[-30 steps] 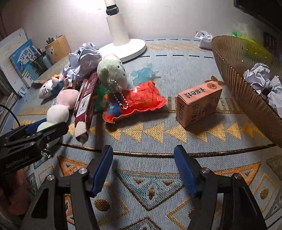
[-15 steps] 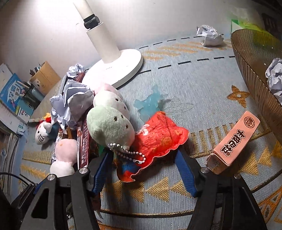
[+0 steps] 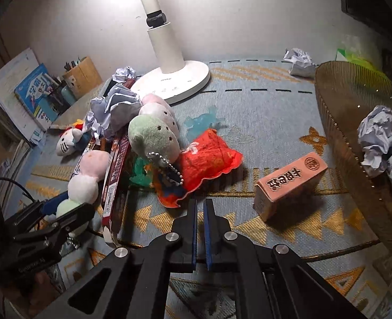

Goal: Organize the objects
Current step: 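Grasp the red snack bag with the right tool while the left tool holds the plush, then carry the plush and red bag over the amber bowl and open both tools, then withdraw both open tools from the bowl back over the rug, then grasp the long maroon box with the right tool while the left tool grasps the orange-printed box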

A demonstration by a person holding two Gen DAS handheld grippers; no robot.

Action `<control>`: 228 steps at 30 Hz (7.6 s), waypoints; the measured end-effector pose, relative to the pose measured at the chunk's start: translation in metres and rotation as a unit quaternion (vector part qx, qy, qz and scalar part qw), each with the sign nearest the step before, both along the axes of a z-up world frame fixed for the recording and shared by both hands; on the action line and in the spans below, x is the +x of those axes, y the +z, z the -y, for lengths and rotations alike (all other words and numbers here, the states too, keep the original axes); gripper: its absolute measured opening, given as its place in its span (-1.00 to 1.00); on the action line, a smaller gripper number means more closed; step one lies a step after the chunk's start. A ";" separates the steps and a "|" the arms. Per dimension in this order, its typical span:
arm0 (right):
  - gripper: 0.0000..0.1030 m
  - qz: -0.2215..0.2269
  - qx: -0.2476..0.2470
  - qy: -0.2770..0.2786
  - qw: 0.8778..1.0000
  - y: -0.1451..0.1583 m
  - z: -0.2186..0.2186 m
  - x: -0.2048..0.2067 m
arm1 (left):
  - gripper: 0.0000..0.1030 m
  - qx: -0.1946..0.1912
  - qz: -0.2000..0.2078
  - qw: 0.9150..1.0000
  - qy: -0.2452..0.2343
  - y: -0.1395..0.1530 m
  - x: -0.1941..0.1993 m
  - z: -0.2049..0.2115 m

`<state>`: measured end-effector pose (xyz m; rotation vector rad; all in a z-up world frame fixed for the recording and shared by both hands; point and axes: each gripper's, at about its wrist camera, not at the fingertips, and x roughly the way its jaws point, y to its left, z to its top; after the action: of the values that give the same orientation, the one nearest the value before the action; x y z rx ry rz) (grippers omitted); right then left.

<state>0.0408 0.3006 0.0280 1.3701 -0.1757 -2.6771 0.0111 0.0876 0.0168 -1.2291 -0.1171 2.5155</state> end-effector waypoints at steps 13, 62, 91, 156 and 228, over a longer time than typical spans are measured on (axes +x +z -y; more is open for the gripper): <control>0.33 0.008 -0.100 -0.092 0.991 -0.012 0.003 -0.022 | 0.23 0.011 0.002 1.000 0.004 0.000 -0.001 0.004; -0.31 0.013 0.011 0.021 1.000 -0.016 0.001 0.059 | -0.14 -0.080 -0.061 0.995 -0.026 0.012 0.034 -0.018; -0.31 -0.108 -0.106 -0.163 0.975 0.096 -0.180 0.142 | -0.14 0.038 -0.159 0.969 -0.185 0.128 0.056 -0.192; 0.36 -0.045 0.024 -0.030 0.998 -0.017 0.036 0.037 | 0.46 -0.120 -0.008 0.988 0.094 -0.017 0.029 0.062; 0.50 0.000 -0.086 0.045 0.995 -0.025 0.049 0.104 | -0.49 -0.014 0.011 0.998 -0.059 -0.011 0.075 -0.004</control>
<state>0.1452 0.2521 0.0029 1.2942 -0.3270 -2.5223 0.0862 0.0913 0.0059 -1.2373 -0.0148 2.4102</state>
